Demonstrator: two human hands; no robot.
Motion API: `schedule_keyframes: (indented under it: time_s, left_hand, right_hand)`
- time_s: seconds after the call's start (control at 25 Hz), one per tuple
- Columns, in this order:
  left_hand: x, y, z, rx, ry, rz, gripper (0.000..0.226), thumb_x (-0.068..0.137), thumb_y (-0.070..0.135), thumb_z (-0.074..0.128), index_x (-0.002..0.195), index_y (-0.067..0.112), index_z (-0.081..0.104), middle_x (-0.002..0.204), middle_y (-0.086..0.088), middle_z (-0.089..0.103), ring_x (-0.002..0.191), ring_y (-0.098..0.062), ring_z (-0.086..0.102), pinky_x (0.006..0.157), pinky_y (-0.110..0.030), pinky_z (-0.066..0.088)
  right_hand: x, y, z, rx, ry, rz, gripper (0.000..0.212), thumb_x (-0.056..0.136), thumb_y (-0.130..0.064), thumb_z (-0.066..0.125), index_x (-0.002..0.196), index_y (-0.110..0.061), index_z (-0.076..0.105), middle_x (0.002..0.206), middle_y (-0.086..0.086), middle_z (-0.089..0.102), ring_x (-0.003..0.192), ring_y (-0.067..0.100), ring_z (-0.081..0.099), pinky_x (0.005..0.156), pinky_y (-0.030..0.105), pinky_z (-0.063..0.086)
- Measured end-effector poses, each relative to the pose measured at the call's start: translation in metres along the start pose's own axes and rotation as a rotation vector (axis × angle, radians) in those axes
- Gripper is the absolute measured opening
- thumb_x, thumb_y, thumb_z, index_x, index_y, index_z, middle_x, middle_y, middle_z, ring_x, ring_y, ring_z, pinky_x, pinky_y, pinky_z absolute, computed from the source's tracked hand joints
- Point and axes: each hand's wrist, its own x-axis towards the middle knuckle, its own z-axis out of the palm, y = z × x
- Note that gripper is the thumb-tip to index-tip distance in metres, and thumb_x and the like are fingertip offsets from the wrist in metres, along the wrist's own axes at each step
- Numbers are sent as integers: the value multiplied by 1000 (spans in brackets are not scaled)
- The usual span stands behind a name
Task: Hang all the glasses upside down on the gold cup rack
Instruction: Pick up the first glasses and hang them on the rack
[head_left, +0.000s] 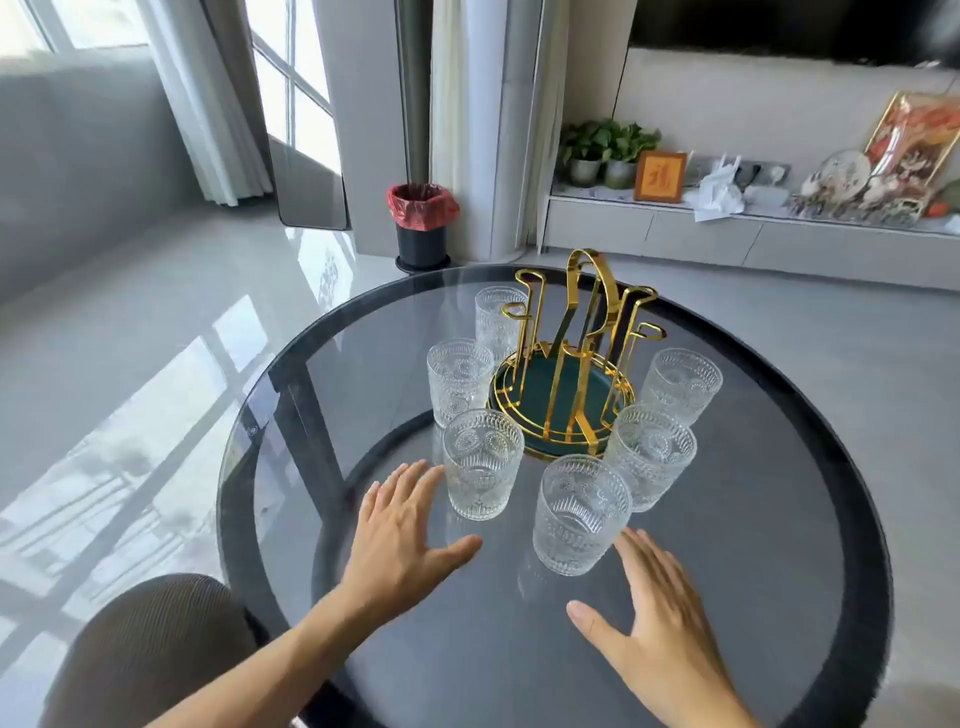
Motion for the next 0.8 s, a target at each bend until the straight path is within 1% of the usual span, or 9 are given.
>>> schedule_keyframes:
  time_s: [0.04,0.12,0.24,0.32,0.48,0.56,0.64,0.68,0.8]
  left_hand:
    - [3,5,0,-162,26,-3,92,68,67,56,148,26,34,151,11,40,143,-15,32,115,-28,18]
    - [10,16,-3,-443,-10,-43,86,65,50,72,142,38,37,136,28,48,126,0,46,100,-16,30]
    - [20,30,-2,-612,53,-117,72,59,43,80,122,51,46,111,43,57,106,23,48,82,0,33]
    - [20,30,0,-607,90,-115,67,55,42,83,113,44,51,105,36,62,102,19,53,76,1,36]
    - [15,24,2,-660,75,-25,69,54,31,91,113,33,54,114,21,66,109,1,61,83,-4,42]
    - [12,24,0,-764,71,-19,68,54,25,94,110,32,57,113,11,70,108,-8,66,87,-13,48]
    - [8,29,-9,-901,77,-51,65,53,28,96,106,28,58,109,1,73,103,-17,70,83,-27,55]
    - [7,32,-15,-946,100,-60,66,52,34,96,105,26,58,106,-2,74,100,-19,71,79,-29,57]
    - [13,53,-42,-959,229,-32,64,55,50,90,110,30,64,103,3,74,91,-10,72,70,-16,53]
  right_hand:
    - [3,-3,-1,123,30,24,86,78,-60,63,150,-31,26,153,-14,31,145,6,15,115,21,6]
    - [13,-11,-5,327,55,74,80,71,-49,73,141,-38,37,129,-23,47,128,11,39,101,25,30]
    - [28,-23,-8,513,46,75,76,66,-41,80,133,-38,44,122,-25,55,116,3,50,84,6,35]
    - [30,-22,-7,554,75,68,71,62,-42,81,123,-38,46,123,-25,57,116,-1,52,81,2,34]
    - [32,-22,1,594,117,76,75,54,-48,81,115,-41,38,127,-21,60,121,-3,51,86,16,39]
    - [34,-24,1,631,125,69,83,54,-49,83,122,-48,35,127,-22,61,122,-8,49,87,16,39]
    - [37,-25,-1,670,123,54,91,53,-48,85,127,-55,33,122,-29,62,117,-15,49,84,11,39]
    - [39,-26,-1,691,124,45,92,53,-46,85,128,-58,34,120,-33,62,115,-16,50,83,11,40]
    - [40,-28,1,715,141,42,89,53,-44,86,127,-57,38,118,-41,56,111,-15,53,81,10,41]
